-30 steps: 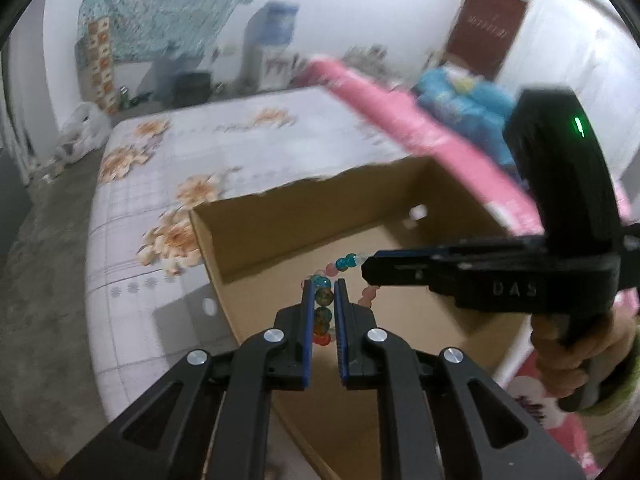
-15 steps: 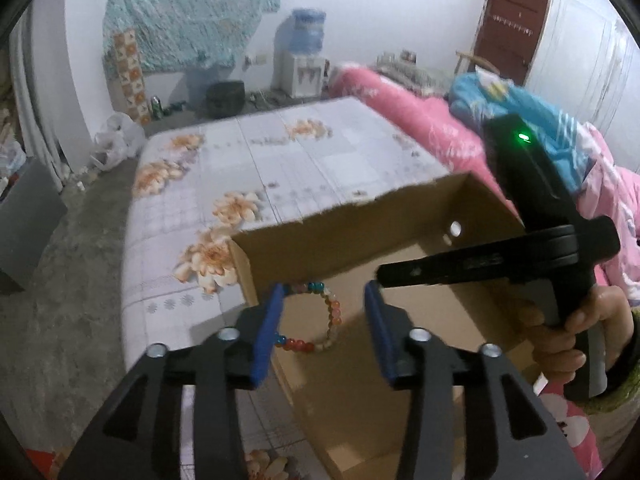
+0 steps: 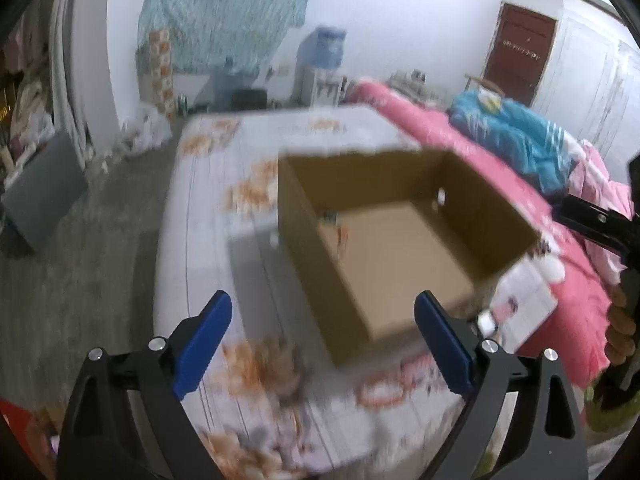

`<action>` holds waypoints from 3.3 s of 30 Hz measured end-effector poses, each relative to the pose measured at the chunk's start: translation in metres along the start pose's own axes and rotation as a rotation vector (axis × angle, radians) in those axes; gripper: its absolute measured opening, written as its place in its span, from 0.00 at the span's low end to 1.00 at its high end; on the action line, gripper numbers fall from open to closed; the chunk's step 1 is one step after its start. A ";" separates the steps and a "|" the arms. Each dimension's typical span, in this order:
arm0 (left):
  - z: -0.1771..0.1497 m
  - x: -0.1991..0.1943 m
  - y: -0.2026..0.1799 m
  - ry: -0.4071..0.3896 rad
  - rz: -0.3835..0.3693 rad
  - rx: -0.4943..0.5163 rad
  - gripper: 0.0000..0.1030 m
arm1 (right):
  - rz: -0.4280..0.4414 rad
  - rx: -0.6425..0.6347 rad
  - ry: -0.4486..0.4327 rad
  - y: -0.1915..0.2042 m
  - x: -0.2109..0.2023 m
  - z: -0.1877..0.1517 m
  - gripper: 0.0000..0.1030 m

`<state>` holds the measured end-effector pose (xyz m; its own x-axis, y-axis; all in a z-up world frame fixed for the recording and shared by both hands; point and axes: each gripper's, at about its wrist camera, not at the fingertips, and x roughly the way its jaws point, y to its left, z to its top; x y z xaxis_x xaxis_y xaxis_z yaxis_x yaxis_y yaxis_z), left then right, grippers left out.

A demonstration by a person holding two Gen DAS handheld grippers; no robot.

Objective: Organize jewelry
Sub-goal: 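Withdraw the left gripper and move the right gripper to the watch, then close the right gripper on the pink watch face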

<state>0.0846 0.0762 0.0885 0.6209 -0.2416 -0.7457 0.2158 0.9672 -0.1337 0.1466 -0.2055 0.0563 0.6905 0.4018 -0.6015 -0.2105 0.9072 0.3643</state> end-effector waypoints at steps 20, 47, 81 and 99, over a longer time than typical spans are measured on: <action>-0.092 0.092 -0.011 0.232 0.137 0.076 0.94 | -0.344 0.011 0.162 -0.025 0.042 -0.114 0.91; -0.093 0.094 -0.006 0.209 0.123 0.107 0.96 | -0.306 -0.079 0.017 -0.022 0.029 -0.106 0.92; -0.053 0.122 -0.093 0.329 -0.203 0.118 0.57 | -0.210 -0.012 0.128 -0.059 0.080 -0.097 0.34; -0.045 0.126 -0.078 0.333 -0.286 -0.067 0.60 | -0.206 -0.008 0.126 -0.061 0.079 -0.099 0.33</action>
<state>0.1127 -0.0263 -0.0244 0.2647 -0.4728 -0.8405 0.2873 0.8707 -0.3993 0.1451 -0.2166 -0.0840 0.6278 0.2205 -0.7465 -0.0800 0.9722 0.2199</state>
